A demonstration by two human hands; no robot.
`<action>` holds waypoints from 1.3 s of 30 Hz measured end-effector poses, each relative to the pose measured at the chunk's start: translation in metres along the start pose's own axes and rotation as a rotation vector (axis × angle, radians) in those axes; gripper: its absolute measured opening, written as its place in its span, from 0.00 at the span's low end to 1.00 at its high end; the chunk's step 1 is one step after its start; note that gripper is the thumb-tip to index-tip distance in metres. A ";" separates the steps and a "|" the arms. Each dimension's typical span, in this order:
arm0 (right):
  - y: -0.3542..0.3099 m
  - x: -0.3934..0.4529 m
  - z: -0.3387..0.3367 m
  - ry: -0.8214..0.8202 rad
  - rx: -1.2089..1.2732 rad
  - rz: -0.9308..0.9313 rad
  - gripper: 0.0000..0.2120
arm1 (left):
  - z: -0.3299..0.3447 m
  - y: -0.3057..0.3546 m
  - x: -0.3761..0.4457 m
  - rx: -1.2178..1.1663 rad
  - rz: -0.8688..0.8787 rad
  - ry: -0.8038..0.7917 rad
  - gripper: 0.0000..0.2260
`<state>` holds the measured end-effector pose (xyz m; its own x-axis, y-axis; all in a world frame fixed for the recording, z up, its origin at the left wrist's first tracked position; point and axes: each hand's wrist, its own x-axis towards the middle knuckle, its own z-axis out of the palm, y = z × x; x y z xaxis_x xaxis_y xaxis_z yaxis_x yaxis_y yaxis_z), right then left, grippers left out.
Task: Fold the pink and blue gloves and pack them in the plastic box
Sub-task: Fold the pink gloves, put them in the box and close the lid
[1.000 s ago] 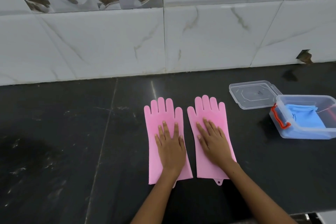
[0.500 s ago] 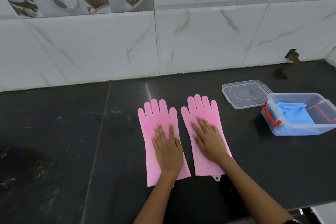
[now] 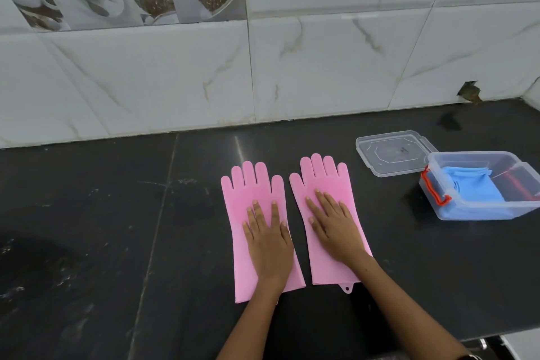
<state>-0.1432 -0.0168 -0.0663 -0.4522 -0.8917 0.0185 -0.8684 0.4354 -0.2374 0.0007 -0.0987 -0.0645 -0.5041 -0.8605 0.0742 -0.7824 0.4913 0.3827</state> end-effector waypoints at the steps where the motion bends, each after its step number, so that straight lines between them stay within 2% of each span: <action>1: -0.001 0.000 0.000 0.003 0.008 0.001 0.24 | 0.000 0.000 0.000 -0.006 0.003 0.003 0.24; 4: -0.006 -0.003 -0.010 0.075 0.095 0.006 0.22 | -0.002 0.000 0.001 -0.032 0.008 -0.014 0.24; 6: -0.006 -0.012 -0.019 0.250 0.177 0.029 0.18 | -0.006 0.000 0.003 -0.070 0.003 -0.020 0.23; 8: 0.004 -0.026 -0.030 0.380 0.247 0.139 0.15 | -0.010 0.004 0.005 -0.102 0.025 0.009 0.22; 12: 0.037 -0.066 -0.049 0.311 0.364 0.394 0.10 | -0.019 0.043 0.018 -0.350 0.166 0.098 0.12; 15: 0.048 -0.083 -0.060 0.249 0.456 0.480 0.10 | -0.018 0.089 0.035 -0.463 0.262 -0.009 0.07; 19: 0.045 -0.087 -0.065 0.152 0.531 0.540 0.11 | -0.006 0.140 0.051 -0.441 0.319 -0.156 0.07; 22: 0.038 -0.085 -0.063 0.151 0.551 0.568 0.09 | 0.002 0.157 0.057 -0.333 0.312 -0.221 0.09; 30: 0.034 -0.079 -0.067 0.144 0.684 0.648 0.07 | 0.002 0.163 0.065 -0.354 0.143 -0.197 0.02; 33: 0.030 -0.076 -0.074 0.144 0.816 0.641 0.10 | -0.008 0.157 0.067 -0.417 0.131 -0.184 0.08; 34: 0.027 -0.075 -0.077 0.136 0.857 0.634 0.11 | -0.015 0.152 0.067 -0.452 0.131 -0.167 0.10; 37: 0.010 -0.071 -0.088 0.120 0.982 0.569 0.13 | -0.042 0.131 0.071 -0.561 0.121 -0.085 0.05; 39: -0.009 -0.067 -0.095 0.116 1.038 0.491 0.13 | -0.063 0.108 0.076 -0.621 0.113 -0.037 0.06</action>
<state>-0.1242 0.0505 0.0268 -0.7576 -0.6142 -0.2209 -0.0320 0.3730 -0.9273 -0.0993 -0.1191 0.0403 -0.5921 -0.7972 0.1177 -0.3712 0.3994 0.8383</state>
